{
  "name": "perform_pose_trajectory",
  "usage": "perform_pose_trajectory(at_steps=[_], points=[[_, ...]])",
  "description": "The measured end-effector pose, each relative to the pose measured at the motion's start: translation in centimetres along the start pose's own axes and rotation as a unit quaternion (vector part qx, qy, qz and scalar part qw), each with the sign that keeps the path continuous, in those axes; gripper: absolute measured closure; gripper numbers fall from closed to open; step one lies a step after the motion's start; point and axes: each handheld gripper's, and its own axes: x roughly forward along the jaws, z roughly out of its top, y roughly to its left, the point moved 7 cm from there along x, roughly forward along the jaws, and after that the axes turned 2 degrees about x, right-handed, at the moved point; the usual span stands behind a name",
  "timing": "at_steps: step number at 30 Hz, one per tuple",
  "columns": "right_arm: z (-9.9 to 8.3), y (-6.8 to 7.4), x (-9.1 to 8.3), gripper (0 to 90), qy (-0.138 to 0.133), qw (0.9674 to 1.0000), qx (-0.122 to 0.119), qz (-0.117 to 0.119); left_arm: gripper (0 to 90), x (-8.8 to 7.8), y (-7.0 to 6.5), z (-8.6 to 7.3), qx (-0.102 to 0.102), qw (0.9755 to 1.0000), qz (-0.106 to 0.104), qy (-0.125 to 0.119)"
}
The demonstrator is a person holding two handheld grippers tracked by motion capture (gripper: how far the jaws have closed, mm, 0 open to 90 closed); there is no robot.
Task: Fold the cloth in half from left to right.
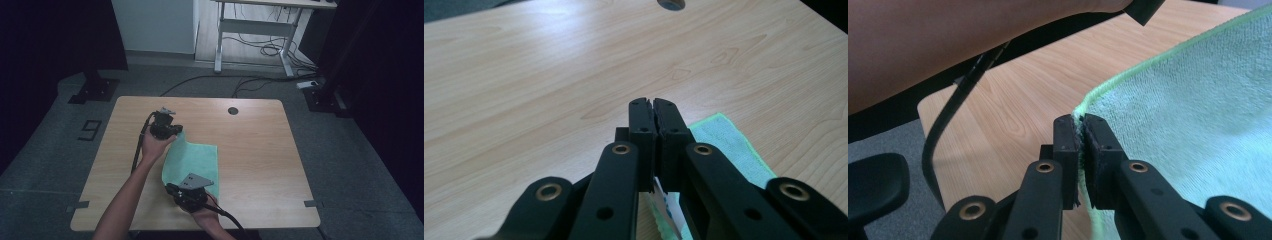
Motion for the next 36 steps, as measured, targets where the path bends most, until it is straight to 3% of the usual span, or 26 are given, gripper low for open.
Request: perform_pose_trajectory(at_steps=[14,36], points=[[-1.9,-1.3,-1.7,84.0,0.007,0.9999,0.007,-0.011,87.2,2.4,-1.5,-0.2,0.001,0.9999,-0.004,0.015],[-3.9,-2.4,-3.4,84.2,0.017,0.9996,0.01,-0.022,87.2,4.2,-3.0,-0.5,0.002,0.9996,-0.01,0.025]])
